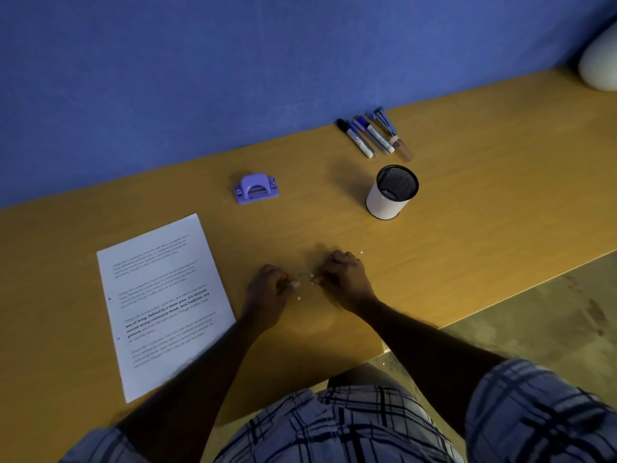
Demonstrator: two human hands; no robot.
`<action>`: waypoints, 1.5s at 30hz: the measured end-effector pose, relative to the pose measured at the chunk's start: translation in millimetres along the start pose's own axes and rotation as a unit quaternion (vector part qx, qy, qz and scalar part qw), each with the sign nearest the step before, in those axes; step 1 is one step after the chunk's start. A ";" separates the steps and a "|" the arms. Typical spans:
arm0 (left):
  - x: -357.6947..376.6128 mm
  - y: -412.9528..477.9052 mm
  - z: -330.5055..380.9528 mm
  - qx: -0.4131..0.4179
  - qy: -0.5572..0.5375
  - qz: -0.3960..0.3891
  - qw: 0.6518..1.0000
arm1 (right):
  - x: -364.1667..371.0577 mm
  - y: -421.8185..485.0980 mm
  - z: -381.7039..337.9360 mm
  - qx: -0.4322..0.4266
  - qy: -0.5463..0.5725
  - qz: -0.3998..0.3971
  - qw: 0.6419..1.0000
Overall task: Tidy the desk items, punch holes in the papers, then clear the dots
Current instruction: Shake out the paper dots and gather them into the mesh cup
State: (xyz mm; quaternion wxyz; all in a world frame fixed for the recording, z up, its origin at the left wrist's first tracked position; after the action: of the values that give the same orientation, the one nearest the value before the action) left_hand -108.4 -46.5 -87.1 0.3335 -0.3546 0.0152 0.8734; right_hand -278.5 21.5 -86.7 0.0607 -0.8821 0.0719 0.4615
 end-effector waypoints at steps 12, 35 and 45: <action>-12.7 9.6 8.4 0.015 -0.037 -0.012 0.999 | 3.3 10.8 12.3 0.097 -0.020 -0.009 0.995; 6.0 163.3 208.3 0.118 -0.043 -0.024 0.992 | -212.7 82.2 92.6 0.145 0.010 0.060 0.988; 27.0 197.2 231.8 0.149 0.146 -0.073 0.975 | -211.0 94.0 98.6 0.133 -0.064 0.019 0.989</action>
State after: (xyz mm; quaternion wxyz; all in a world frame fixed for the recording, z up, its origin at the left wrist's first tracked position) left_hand -380.9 -123.3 27.9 0.4394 -0.4245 0.1674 0.7738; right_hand -494.0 -38.9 27.2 0.1727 -0.8332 0.1456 0.5047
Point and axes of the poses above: each hand's wrist, its own y-axis towards the middle knuckle, its own x-axis out of the palm, z = x × y, the point moved 6 cm from there along y, towards the middle knuckle, and after that the axes turned 2 degrees about -z, right-handed, at the moved point
